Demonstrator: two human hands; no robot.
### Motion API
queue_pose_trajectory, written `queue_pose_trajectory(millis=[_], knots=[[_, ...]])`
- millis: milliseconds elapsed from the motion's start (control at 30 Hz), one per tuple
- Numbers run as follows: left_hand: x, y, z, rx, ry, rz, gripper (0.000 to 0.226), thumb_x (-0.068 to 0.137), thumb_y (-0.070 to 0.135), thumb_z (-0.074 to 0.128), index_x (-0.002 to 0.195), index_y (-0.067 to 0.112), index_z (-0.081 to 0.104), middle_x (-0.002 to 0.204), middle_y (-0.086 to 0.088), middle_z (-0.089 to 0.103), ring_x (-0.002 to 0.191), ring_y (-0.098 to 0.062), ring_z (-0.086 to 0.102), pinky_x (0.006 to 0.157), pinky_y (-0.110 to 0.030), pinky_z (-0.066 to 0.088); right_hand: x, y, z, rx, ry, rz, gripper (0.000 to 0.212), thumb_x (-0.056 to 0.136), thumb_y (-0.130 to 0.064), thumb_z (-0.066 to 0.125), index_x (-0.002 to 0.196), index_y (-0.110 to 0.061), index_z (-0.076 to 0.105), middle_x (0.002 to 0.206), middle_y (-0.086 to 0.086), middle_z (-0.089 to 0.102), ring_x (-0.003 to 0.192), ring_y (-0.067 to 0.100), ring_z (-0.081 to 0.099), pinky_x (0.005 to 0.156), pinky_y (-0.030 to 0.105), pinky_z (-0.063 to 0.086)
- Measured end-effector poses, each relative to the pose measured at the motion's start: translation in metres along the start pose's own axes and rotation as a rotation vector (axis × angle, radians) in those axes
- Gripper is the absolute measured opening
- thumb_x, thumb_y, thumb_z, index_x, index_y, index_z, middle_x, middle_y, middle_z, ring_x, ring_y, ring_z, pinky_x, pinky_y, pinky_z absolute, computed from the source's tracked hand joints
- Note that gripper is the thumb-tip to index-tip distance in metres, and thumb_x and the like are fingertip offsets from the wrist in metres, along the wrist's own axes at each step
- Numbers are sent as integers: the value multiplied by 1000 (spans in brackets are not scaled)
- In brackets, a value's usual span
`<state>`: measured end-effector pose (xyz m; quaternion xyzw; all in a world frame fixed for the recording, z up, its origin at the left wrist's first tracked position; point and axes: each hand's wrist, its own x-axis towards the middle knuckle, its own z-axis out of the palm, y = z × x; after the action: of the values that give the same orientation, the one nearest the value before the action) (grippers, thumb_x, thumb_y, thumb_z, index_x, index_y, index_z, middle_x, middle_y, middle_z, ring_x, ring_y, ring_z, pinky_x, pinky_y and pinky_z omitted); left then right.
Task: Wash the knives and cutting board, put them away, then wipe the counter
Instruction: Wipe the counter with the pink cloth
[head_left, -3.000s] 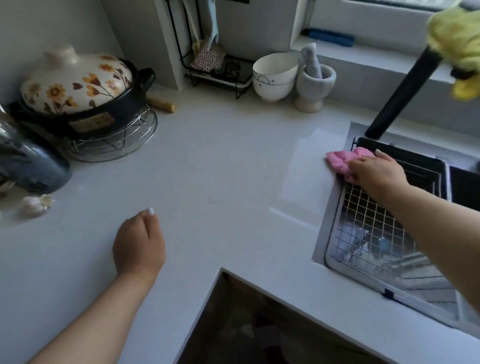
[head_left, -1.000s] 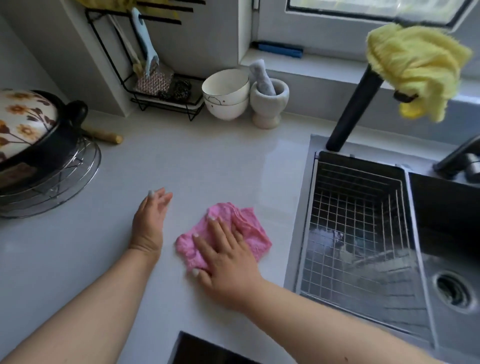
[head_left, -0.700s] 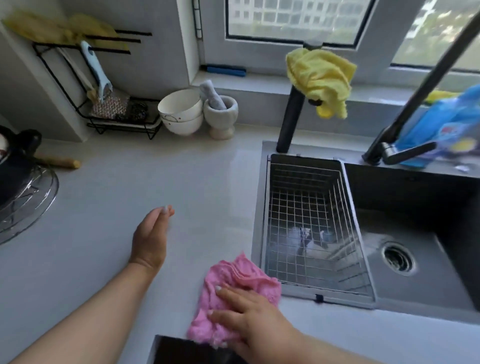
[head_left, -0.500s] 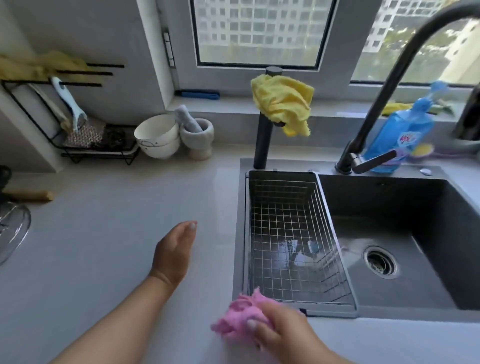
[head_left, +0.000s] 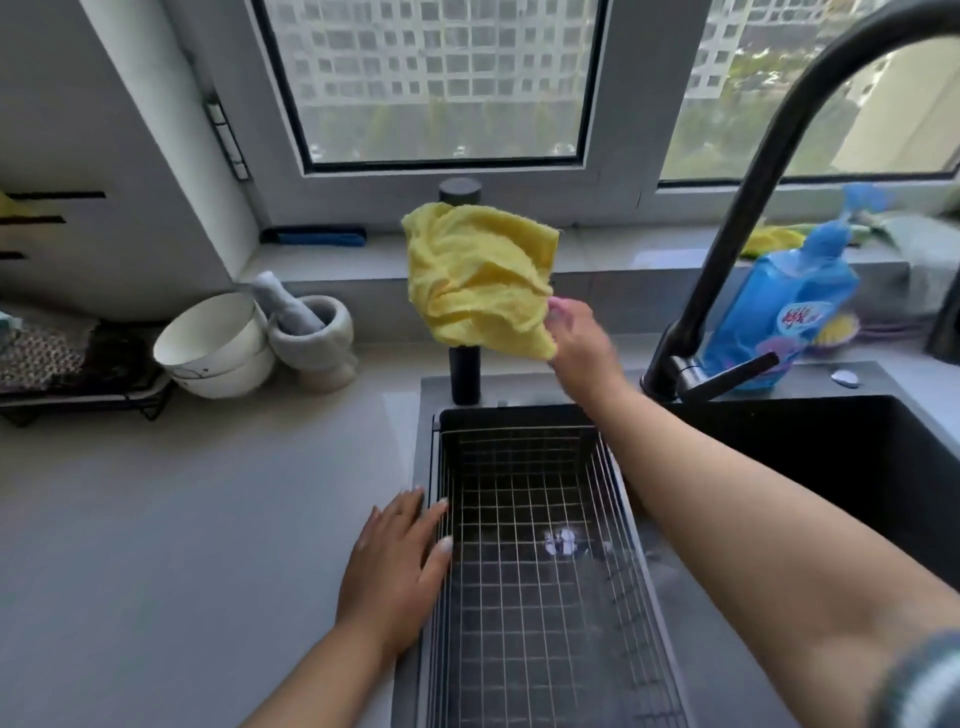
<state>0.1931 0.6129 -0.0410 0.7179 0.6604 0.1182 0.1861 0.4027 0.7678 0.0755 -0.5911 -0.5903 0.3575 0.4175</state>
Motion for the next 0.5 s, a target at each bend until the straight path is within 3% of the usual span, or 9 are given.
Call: queue_pose_trajectory(millis=[100,200,267,367,500], knots=[[1,0,3,96,17,-10,75,78,66,-3,147,45,18,158,18,5,145,-1,-2,118,-25,-6,27,26,25,-291,-273,52,60,95,-26,56,147,-16,29,137,-2,48,123,20,49,103,29,38],[4,0,3,97,21,-28,74,76,63,-4,145,48,17,158,19,6,141,5,-4,118,-25,-5,27,60,50,-749,-523,16,57,99,-48,34,150,-28,24,155,6,29,141,29,28,115,41,23],[5,0,2,100,16,-35,72,76,62,-3,145,48,17,157,19,7,141,5,-3,119,-26,-4,30,75,50,-882,-500,-49,56,97,-58,24,149,-37,23,158,2,23,144,28,21,117,48,14],[5,1,3,117,8,-37,73,76,60,-5,145,48,15,156,21,3,141,5,-6,118,-24,-7,39,97,27,-894,-411,-43,56,95,-61,19,148,-43,18,160,-2,11,147,28,10,117,55,6],[5,1,5,108,21,-41,72,79,59,-3,146,46,20,156,20,7,141,5,-4,118,-25,-6,44,125,-15,-925,-288,117,59,96,-59,19,151,-36,12,161,-1,5,148,30,6,118,50,7]])
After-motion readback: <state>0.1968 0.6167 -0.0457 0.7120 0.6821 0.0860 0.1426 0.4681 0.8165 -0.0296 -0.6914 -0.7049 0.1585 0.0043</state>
